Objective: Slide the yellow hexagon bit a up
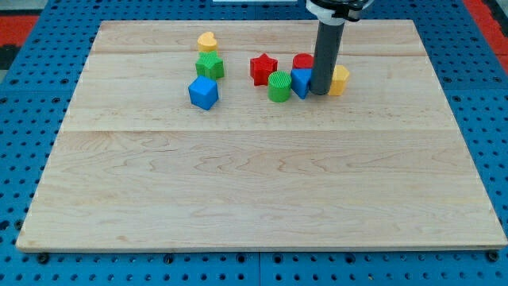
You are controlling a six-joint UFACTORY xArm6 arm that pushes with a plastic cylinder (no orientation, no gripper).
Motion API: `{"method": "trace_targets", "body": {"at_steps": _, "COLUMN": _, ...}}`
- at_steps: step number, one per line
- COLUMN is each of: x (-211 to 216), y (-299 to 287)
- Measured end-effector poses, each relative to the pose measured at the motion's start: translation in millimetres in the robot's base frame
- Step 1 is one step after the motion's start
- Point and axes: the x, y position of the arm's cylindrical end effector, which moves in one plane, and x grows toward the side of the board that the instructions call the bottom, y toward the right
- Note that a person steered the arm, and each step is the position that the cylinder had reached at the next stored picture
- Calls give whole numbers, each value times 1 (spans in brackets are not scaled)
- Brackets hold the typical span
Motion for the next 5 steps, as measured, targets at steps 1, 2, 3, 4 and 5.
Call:
{"method": "trace_targets", "body": {"at_steps": 1, "x": 9, "y": 15}}
{"method": "trace_targets", "body": {"at_steps": 2, "x": 17, "y": 34}}
{"method": "trace_targets", "body": {"at_steps": 3, "x": 17, "y": 42}}
{"method": "trace_targets", "body": {"at_steps": 4, "x": 17, "y": 59}}
{"method": "trace_targets", "body": {"at_steps": 5, "x": 14, "y": 59}}
